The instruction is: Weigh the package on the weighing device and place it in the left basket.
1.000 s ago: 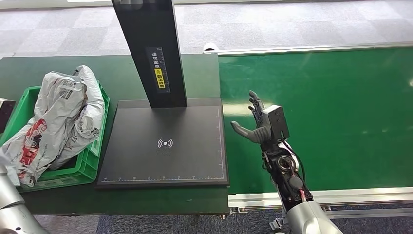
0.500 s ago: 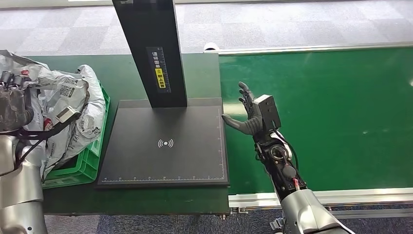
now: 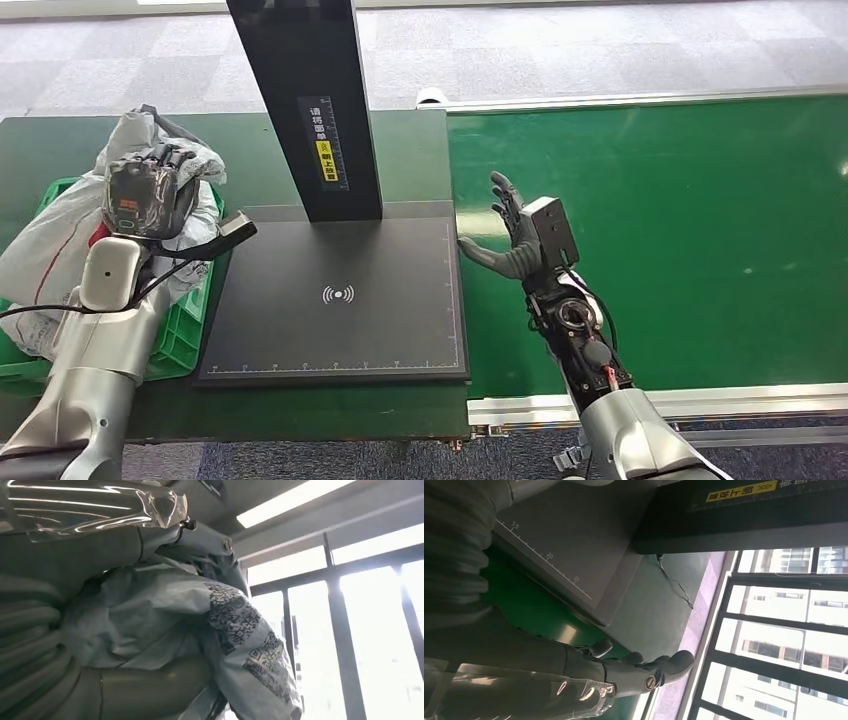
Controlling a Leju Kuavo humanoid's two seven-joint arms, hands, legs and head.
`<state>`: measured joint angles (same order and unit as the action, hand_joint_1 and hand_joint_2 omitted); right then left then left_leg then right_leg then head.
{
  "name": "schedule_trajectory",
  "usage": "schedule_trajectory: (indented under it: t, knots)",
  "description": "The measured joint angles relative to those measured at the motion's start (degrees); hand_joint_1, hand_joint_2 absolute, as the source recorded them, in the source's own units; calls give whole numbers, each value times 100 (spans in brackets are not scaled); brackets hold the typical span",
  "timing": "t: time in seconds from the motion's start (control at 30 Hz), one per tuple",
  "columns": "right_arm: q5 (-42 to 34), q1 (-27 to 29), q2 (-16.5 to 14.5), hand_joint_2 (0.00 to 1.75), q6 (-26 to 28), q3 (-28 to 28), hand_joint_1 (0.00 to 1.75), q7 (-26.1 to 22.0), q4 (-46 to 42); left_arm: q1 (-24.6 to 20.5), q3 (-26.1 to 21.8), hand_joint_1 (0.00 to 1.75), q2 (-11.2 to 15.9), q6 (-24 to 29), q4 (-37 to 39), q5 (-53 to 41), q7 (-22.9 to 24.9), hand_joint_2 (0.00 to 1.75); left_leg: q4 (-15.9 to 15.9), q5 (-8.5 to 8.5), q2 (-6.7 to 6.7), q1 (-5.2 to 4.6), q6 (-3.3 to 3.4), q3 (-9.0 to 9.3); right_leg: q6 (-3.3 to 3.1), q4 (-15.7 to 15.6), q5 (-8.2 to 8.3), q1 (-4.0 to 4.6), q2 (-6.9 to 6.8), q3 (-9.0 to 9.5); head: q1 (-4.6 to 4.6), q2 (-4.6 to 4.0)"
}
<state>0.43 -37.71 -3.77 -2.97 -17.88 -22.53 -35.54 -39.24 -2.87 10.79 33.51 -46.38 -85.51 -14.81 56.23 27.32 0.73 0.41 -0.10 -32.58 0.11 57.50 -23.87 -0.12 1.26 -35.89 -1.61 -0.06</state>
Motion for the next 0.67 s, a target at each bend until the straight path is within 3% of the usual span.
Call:
schedule_trajectory:
  t: [0.13, 0.37, 0.47, 0.53, 0.67]
  knots:
    - [42, 40, 47, 175, 0, 0, 0, -11, 0, -186, 176, 0, 50, -105, 657, -65, 334, 175, -1, 0, -1, 0, 0, -1, 0, 0, -1, 0, 1, 0, 0, 1]
    - [138, 94, 70, 175, -23, -1, 0, -18, -10, -288, 274, 0, 184, 392, 1038, -113, 1771, 175, -1, 0, -5, 0, 0, -1, 0, 1, 0, 0, 4, 1, 1, 0]
    - [175, 94, 57, 175, -43, -2, 0, -11, -11, -56, 149, 0, 245, 551, 618, -25, 1828, 175, -1, 0, -5, 3, 0, -3, 0, 1, -1, 2, 5, -2, -1, 1]
    - [181, 89, 43, 175, -46, -4, 0, -9, -11, 121, 16, 0, 236, 569, 241, 244, 1563, 175, -1, 1, -4, 4, 0, -5, 0, 1, -1, 3, 4, -3, 0, 0]
    - [191, 81, 20, 175, -73, -11, 0, -9, -9, 502, -437, 0, 46, 574, -696, 943, 369, 0, -1, 1, -6, 2, 0, -6, 1, 0, -2, 1, 4, -4, 1, 0]
